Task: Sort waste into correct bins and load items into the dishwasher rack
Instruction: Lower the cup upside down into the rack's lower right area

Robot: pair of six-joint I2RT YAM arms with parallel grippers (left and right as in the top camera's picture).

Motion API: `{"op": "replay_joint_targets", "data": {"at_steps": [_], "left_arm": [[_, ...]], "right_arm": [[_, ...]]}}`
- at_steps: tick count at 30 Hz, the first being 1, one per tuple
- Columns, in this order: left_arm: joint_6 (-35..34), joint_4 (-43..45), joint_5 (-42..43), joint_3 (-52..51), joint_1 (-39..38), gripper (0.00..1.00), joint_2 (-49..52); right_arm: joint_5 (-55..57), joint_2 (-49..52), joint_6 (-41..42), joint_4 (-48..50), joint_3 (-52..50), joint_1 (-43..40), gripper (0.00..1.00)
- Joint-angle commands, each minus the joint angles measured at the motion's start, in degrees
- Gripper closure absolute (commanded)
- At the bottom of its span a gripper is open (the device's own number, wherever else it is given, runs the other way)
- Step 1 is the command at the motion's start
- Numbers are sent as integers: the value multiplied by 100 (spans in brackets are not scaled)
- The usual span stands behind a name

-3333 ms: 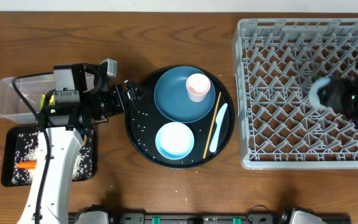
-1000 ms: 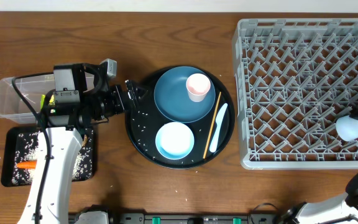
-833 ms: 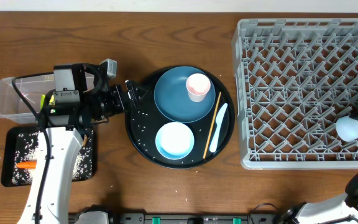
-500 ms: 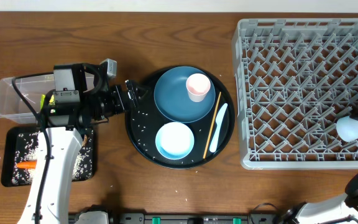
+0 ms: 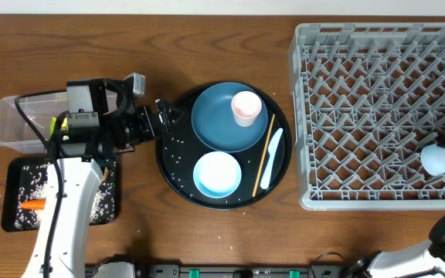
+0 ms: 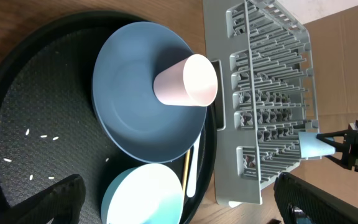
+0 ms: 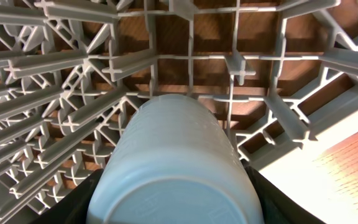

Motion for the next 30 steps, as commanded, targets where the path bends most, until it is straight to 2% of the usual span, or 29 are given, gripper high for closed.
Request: {"op": "replay_joint_targets", "data": {"at_steps": [1,12,30], "left_arm": [[55,0,-31,39,20,2,-57],[57,0,-31,39,20,2,-57],[55,0,-31,39,20,2,-57]], "right_arm": [[55,-142,7,-7,133,-37,99],[468,-142,11,-4,133,-37,99],[466,-140,9,-33,118,28,99]]}}
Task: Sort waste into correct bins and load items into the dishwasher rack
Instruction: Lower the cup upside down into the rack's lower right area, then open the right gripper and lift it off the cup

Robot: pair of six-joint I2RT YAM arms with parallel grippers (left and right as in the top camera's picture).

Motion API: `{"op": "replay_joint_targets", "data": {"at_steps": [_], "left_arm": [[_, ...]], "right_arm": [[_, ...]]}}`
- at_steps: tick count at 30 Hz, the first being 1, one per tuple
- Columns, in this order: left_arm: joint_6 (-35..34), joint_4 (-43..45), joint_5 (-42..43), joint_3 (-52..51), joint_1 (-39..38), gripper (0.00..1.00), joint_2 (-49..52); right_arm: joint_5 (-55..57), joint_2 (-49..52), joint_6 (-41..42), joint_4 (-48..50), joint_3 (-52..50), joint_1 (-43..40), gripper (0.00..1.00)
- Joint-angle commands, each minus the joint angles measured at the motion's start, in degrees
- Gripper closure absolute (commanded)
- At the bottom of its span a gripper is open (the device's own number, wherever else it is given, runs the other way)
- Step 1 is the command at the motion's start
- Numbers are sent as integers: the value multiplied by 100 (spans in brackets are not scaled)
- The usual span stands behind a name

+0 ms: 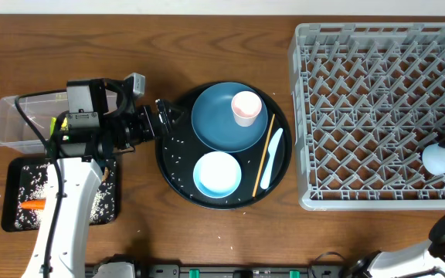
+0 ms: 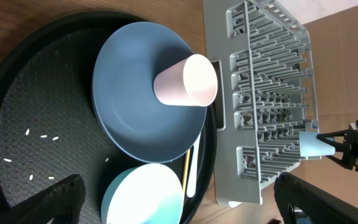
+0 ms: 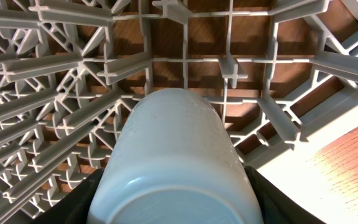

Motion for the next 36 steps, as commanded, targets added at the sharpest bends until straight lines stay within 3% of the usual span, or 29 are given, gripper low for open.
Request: {"op": "replay_joint_targets", "data": {"at_steps": [1,5,9,13,17,21,29,36], "left_arm": [[55,0,-33,39,20,2,-57],[55,0,-33,39,20,2,-57],[55,0,-33,39,20,2,-57],[55,0,-33,39,20,2,-57],[55,0,-33,39,20,2,-57],[55,0,-33,39,20,2,-57],[55,0,-33,39,20,2,-57],[57,0,-33,39,20,2,-57]], "right_arm": [[310,-140,9,-52,101,20,99],[310,-140,9,-28,20,20,98],[304,-140,11,33,-81,37,71],[291,-140,9,37,-94,111,57],[291,-140,7,26,-94,131,53],[273,-140,9,22,-94,133,28],[205,-140,9,-17,-94,133,3],[-1182,-140,9,76,-94,120,1]]}}
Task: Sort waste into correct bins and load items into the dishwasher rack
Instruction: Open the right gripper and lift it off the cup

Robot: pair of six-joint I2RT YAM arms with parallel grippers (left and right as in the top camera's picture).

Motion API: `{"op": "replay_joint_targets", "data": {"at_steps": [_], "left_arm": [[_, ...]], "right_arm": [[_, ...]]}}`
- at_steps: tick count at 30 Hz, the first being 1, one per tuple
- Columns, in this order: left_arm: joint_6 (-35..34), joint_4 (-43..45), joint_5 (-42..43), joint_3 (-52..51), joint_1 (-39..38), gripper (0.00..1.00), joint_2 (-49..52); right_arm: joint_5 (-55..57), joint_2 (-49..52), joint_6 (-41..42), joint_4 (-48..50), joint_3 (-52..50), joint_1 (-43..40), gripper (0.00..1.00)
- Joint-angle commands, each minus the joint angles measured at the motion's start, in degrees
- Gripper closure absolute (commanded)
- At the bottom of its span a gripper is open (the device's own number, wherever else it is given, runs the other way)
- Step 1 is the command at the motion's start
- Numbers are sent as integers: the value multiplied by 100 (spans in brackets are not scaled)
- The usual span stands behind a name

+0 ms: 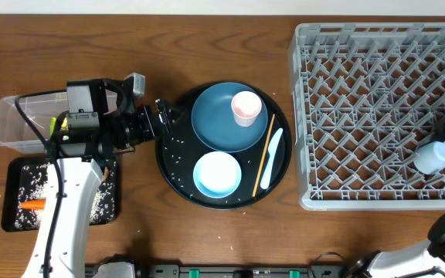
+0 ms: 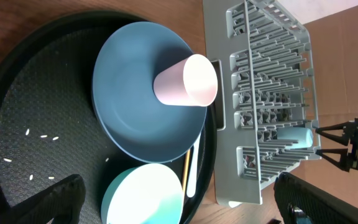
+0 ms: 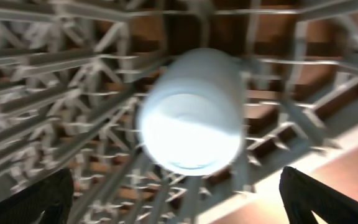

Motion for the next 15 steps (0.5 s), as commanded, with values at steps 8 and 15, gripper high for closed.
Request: {"op": "replay_joint_targets", "data": {"at_steps": [8,15], "left_arm": [[55,2,-33,39,20,2,-57],[55,2,-33,39,20,2,-57]], "right_arm": [[-1399,-142,-7,-511,-20,79,37],[-951,-142,-131,-1217,-20,605,99]]}}
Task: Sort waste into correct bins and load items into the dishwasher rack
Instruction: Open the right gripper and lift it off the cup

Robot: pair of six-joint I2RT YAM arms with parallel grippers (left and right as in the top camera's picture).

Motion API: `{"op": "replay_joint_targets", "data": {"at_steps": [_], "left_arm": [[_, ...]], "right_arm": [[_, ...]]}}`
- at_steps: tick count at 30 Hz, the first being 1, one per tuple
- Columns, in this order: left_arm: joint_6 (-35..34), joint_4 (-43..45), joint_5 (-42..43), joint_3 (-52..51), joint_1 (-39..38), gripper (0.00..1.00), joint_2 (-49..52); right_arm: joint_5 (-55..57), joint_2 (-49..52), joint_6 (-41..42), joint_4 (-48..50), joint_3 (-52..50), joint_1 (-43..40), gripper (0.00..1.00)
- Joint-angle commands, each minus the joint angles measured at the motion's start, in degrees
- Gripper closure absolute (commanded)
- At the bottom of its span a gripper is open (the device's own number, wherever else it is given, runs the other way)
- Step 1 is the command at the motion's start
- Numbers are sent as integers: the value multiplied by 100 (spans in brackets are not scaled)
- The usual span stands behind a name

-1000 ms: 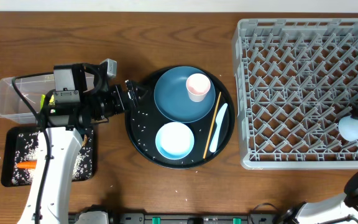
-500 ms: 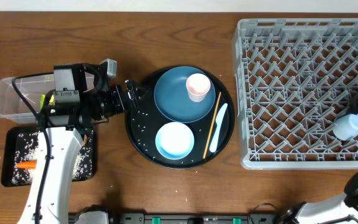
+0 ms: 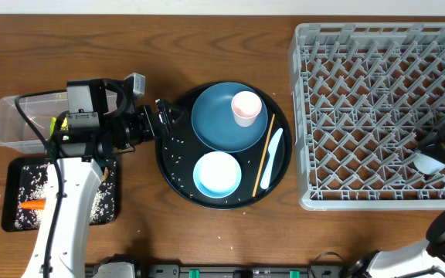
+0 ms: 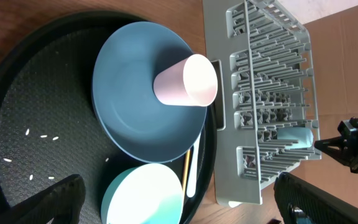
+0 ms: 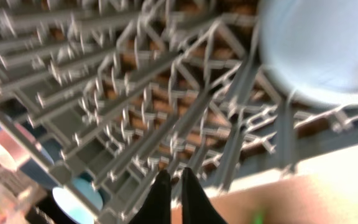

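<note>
A light blue cup (image 3: 426, 163) lies in the grey dishwasher rack (image 3: 306, 46) near its right front corner; the right wrist view shows the cup (image 5: 322, 50) blurred at top right. My right gripper (image 5: 169, 190) is just beside the cup over the rack, fingers shut with nothing between them. On the round black tray (image 3: 168, 166) are a blue plate (image 3: 215, 123) carrying a pink cup (image 3: 246, 106), a pale blue bowl (image 3: 217, 174), a chopstick (image 3: 263, 154) and a white spoon (image 3: 272, 158). My left gripper (image 4: 179, 205) hovers open at the tray's left edge.
A clear plastic bin (image 3: 22, 123) stands at the far left. Below it a black bin (image 3: 22, 212) holds rice and an orange scrap. Loose rice grains (image 4: 41, 137) dot the tray. The rack's tines (image 5: 135, 81) stand close around my right fingers.
My right gripper, open over the cup in the rack, has shifted to one side of it and is now shut and empty. The cup stays in the rack. Left arm unchanged.
My right gripper was shut on the light blue cup over the rack's right front corner, and still held it a second later. Then the fingers were wide open with the cup resting in the rack. Now they are shut, empty. The left arm stayed put throughout.
</note>
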Motion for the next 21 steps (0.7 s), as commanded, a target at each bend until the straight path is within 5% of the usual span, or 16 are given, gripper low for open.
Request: {"op": "replay_joint_targets", "data": {"at_steps": [1,10,12,13,14,21], "left_arm": [[55,0,-31,39,20,2,-57],[55,-2,-31,39,20,2,-57],[55,-2,-31,39,20,2,-57],[55,2,-31,39,20,2,-57],[55,-2,-31,39,20,2,-57],[57,0,-31,39,20,2,-57]], "right_arm": [[289,-144,-90,-168,-11,407,99],[562,-144,-42,-306,-11,1676,96],[177,-142,-50,-339,-11,1902,46],[9,-142,-50,-352,-11,1980,9],[-151,-142,-63,-367,-11,2074,1],[153,-142,-243,-461,-13,2645,3]]}}
